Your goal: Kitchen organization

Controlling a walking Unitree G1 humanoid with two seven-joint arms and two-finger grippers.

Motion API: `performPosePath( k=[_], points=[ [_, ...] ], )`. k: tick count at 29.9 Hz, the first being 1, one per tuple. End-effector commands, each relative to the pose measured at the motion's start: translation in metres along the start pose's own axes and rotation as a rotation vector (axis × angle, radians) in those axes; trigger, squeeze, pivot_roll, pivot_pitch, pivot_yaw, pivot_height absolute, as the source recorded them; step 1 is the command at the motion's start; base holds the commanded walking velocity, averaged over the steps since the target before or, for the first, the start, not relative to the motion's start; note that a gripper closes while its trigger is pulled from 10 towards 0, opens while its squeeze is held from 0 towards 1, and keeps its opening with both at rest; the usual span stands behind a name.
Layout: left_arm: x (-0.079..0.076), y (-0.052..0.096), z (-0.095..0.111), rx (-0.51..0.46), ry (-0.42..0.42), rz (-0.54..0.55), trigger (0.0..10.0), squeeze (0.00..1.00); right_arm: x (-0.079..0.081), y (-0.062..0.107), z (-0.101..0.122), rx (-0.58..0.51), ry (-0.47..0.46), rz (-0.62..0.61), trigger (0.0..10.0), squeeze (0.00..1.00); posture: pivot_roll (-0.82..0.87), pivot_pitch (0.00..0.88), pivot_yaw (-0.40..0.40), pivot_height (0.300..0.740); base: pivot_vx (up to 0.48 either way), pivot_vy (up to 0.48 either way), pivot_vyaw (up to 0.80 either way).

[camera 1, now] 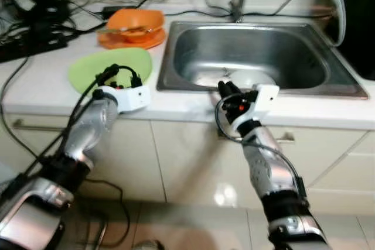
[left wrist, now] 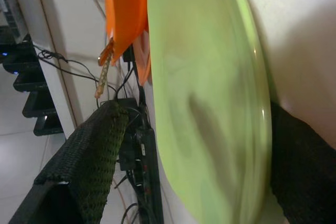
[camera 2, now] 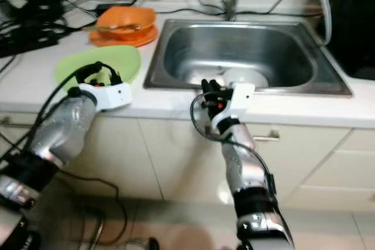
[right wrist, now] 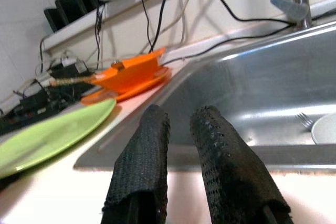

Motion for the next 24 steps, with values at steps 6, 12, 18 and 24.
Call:
performPosePath(
  k=[6,12,18,24],
  points=[
    [-0.053,-0.001,-0.020,0.070,-0.021,-0.157,10.0,0.00,0.000,-0.001,0.003,-0.006,0.009,0.000,10.0,0.00,0.10,0.068,0.010,0.740,0.000,0.000,0.00],
    [-0.050,-0.004,-0.019,0.071,-0.012,-0.141,10.0,0.00,-0.001,0.000,0.003,-0.007,0.011,-0.002,10.0,0.00,0.10,0.065,0.007,0.740,0.000,0.000,0.00],
    [-0.046,-0.006,-0.026,0.086,-0.006,-0.124,10.0,0.00,-0.001,-0.001,0.003,-0.006,0.013,-0.001,10.0,0.00,0.10,0.065,0.006,0.740,0.000,0.000,0.00],
    [-0.048,-0.006,-0.033,0.107,-0.011,-0.123,10.0,0.00,0.000,-0.002,0.003,-0.003,0.011,0.003,10.0,0.00,0.11,0.065,0.004,0.740,0.000,0.000,0.00]
  ],
)
Point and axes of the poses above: a point about 5 cm out from each wrist's last joint towards the gripper, its own y axis pointing back from the gripper into the wrist, its own z axis along the axis of the wrist's last joint, x = y × z, the point moved 5 cm from there along -y, pointing out of the wrist towards the gripper, and after that the axes turned 3 degrees about y, right-handed, at the moved point
